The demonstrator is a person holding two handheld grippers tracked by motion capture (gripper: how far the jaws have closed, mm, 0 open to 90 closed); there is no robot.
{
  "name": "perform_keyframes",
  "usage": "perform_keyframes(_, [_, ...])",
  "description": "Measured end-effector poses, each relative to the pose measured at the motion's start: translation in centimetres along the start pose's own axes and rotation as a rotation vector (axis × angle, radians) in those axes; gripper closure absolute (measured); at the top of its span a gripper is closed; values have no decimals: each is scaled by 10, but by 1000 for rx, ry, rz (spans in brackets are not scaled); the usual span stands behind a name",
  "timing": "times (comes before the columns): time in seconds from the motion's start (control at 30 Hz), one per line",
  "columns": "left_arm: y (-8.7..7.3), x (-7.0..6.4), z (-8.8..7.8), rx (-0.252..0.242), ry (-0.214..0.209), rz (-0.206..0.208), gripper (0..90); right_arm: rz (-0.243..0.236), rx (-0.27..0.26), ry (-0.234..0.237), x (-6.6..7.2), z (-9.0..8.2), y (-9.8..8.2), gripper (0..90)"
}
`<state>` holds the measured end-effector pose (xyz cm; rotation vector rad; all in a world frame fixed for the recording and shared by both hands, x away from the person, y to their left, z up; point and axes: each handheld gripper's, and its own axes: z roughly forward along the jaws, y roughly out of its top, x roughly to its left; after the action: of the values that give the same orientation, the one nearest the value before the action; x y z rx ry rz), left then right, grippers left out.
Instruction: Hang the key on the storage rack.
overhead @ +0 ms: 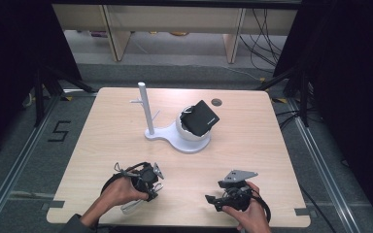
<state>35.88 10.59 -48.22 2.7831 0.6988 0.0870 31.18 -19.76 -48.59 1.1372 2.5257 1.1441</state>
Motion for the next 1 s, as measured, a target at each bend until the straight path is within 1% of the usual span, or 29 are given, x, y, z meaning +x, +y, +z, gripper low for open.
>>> perform_keyframes(0.03, [2, 1, -1, 32, 3, 24, 643, 2, 0, 2, 0, 0, 0, 285])
perform_keyframes(0.07, [4, 1, -1, 56, 2, 31, 652, -4, 9, 5, 0, -1, 0, 286])
perform_keyframes(0.1, [6, 1, -1, 75, 3, 40, 653, 3, -3, 7, 0, 1, 0, 286])
perform_keyframes(0.13, [8, 2, 0, 93, 1, 42, 653, -4, 20, 5, 0, -1, 0, 286])
perform_keyframes(0.17, [9, 1, 0, 111, -2, 39, 655, -9, 23, 7, -1, -1, 0, 286])
perform_keyframes(0.2, [11, 2, 0, 136, 4, 54, 658, -8, 22, 9, -1, -1, 0, 286])
perform_keyframes(0.27, [14, 2, 0, 166, 9, 57, 672, -9, 19, 7, -1, 0, 0, 286])
perform_keyframes(0.33, [16, 4, 1, 175, 8, 56, 693, -10, 32, 10, 0, 0, 0, 285])
perform_keyframes(0.37, [17, 4, 1, 185, 9, 59, 703, -13, 29, 9, -1, 0, 0, 286])
perform_keyframes(0.4, [18, 4, 1, 186, 11, 61, 713, -7, 33, 10, 0, 0, 0, 285])
perform_keyframes(0.43, [19, 3, 2, 195, 10, 83, 735, -10, 31, 16, 0, 0, 0, 286])
perform_keyframes(0.47, [19, 3, 2, 195, 10, 83, 741, -10, 31, 16, 0, 0, 0, 286])
perform_keyframes(0.5, [20, 2, 2, 202, 15, 94, 742, -14, 29, 13, 0, 1, 0, 286])
perform_keyframes(0.57, [20, 0, 2, 203, 11, 91, 744, -11, 28, 14, 0, 1, 0, 286])
perform_keyframes(0.6, [20, 1, 2, 207, 13, 107, 744, -13, 28, 14, 0, 1, 0, 286])
perform_keyframes(0.63, [21, 1, 2, 221, 1, 89, 744, -16, 31, 16, 0, 2, 0, 287])
perform_keyframes(0.67, [21, 1, 2, 221, 1, 89, 743, -16, 31, 16, 0, 2, 0, 287])
perform_keyframes(0.7, [22, 4, 3, 223, 5, 111, 738, -15, 33, 15, 0, 2, 0, 288])
perform_keyframes(0.73, [22, 4, 3, 223, 5, 111, 737, -15, 33, 15, 0, 2, 0, 288])
perform_keyframes(0.8, [22, 7, 3, 222, -15, 93, 739, -10, 25, 15, 1, 2, -1, 289])
perform_keyframes(0.83, [22, 7, 3, 222, -15, 93, 744, -10, 25, 15, 1, 2, -1, 289])
perform_keyframes(0.87, [22, 8, 3, 222, -7, 104, 744, -19, 25, 16, 1, 3, -1, 289])
perform_keyframes(0.9, [22, 9, 3, 225, -13, 116, 749, -11, 33, 14, 1, 2, -1, 290])
perform_keyframes(0.93, [22, 9, 3, 225, -13, 116, 750, -11, 33, 14, 1, 2, -1, 290])
perform_keyframes(0.97, [22, 9, 3, 223, -18, 134, 750, -11, 23, 15, 1, 3, -1, 293])
perform_keyframes(1.0, [22, 9, 3, 223, -18, 134, 752, -11, 23, 15, 1, 3, -1, 293])
